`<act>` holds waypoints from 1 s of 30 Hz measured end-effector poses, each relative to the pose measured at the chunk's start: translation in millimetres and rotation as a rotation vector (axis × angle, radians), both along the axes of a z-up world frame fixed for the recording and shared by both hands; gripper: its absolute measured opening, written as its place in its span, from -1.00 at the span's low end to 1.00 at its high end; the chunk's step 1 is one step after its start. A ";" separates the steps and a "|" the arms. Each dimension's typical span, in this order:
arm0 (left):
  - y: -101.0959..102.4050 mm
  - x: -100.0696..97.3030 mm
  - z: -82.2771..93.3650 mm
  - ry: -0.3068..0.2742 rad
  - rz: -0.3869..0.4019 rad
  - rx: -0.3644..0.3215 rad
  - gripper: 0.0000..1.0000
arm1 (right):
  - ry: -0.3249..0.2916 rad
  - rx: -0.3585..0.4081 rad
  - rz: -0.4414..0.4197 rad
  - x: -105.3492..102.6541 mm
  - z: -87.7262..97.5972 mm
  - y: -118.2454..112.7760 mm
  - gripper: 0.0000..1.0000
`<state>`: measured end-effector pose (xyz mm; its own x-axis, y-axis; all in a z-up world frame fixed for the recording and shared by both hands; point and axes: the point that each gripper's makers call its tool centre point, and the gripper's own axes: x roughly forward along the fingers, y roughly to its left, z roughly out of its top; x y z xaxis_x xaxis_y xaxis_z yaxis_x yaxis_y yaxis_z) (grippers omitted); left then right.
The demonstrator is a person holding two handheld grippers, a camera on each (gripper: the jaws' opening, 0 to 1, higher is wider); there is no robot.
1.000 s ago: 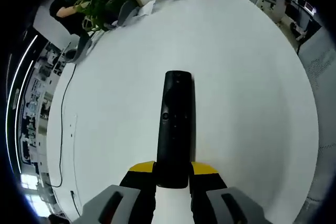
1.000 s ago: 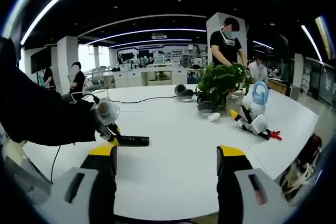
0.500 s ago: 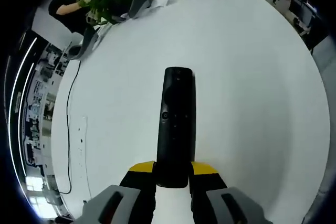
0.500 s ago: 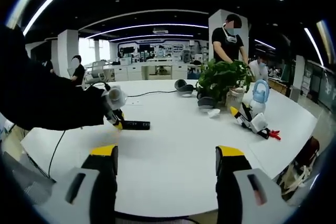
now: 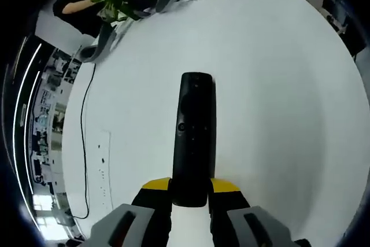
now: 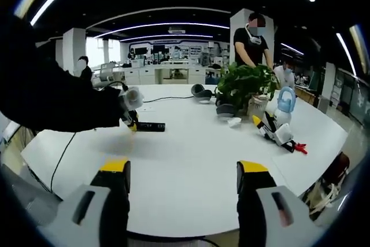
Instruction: Press the specified remote control buttons in sequence, fully releasing each button before pressing the next.
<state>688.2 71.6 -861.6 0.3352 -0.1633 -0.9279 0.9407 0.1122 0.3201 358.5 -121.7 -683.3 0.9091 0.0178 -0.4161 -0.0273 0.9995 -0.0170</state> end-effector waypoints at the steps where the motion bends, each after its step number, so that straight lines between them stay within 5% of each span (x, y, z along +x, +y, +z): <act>1: 0.0 0.4 0.5 -0.003 0.001 0.004 -0.54 | 0.002 0.000 0.001 0.0 -0.3 0.0 0.55; 15: 1.2 -2.3 -2.0 0.069 0.023 0.059 -0.51 | 0.001 -0.002 0.002 -1.5 -0.6 -0.1 0.55; 17: 1.0 -0.9 -1.7 0.054 0.006 0.056 -0.46 | 0.002 -0.003 0.003 -1.8 -0.9 0.0 0.55; 20: 2.1 12.0 7.9 -0.063 0.016 0.044 -0.18 | -0.005 -0.002 0.001 -1.5 0.3 0.1 0.58; 27: 17.1 19.7 14.2 -0.131 0.213 -0.092 0.16 | -0.026 0.002 -0.009 -1.7 4.9 -2.0 0.58; 30: 24.2 11.8 13.8 -0.082 0.333 -0.178 0.46 | -0.033 0.009 -0.013 -1.3 6.7 -2.9 0.58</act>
<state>700.0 95.8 -847.8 0.4689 -0.1889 -0.8628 0.8154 0.4679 0.3407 357.1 -124.6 -676.7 0.9226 0.0097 -0.3857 -0.0140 0.9999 -0.0085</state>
